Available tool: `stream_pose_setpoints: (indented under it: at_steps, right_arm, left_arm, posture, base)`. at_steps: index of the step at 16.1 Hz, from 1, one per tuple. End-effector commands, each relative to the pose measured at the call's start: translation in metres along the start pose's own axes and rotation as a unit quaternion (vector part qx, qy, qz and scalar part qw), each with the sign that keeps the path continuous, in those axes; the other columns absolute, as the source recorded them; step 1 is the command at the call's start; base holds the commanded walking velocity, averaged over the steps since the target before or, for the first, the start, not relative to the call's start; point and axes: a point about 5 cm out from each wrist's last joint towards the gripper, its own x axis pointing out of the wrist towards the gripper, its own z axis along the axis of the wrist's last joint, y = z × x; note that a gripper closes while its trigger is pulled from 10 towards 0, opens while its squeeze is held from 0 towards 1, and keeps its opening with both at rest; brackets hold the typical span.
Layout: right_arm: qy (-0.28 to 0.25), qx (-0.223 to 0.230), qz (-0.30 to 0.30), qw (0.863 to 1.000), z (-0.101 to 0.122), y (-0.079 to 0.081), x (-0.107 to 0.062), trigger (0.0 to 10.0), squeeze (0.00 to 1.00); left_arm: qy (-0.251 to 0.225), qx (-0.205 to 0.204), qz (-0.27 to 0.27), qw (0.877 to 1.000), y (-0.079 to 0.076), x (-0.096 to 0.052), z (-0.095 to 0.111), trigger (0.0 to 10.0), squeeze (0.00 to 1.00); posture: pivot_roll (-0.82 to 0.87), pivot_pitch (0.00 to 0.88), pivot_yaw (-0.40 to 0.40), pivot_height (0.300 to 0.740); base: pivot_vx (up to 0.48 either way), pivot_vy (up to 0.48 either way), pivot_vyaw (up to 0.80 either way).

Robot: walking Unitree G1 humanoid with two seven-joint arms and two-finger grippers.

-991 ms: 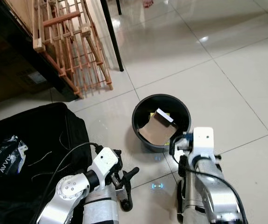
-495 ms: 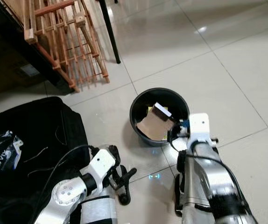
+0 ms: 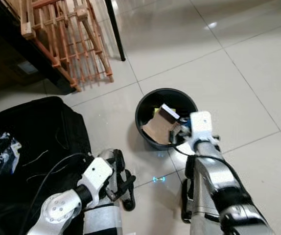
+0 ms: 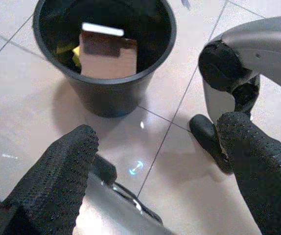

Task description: Picking trash to rubbish bin

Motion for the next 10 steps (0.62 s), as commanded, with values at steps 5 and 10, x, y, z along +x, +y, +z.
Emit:
stream_pose_setpoints:
  at_steps: [5,10]
  right_arm:
    - [-0.016,0.010,0.049,0.999,0.005,0.028,0.007,10.0,0.00]
    - [0.009,-0.008,0.018,1.000,-0.001,0.035,0.011,10.0,0.00]
  left_arm:
    - [0.023,-0.010,0.021,0.999,-0.004,-0.017,-0.005,10.0,0.00]
    - [0.041,-0.018,0.036,0.998,-0.009,-0.033,-0.008,10.0,0.00]
  posture:
    - [0.25,0.492,0.112,0.573]
    - [0.28,0.513,0.108,0.573]
  base:
    - [0.000,0.000,0.00]
    - [0.000,0.000,0.00]
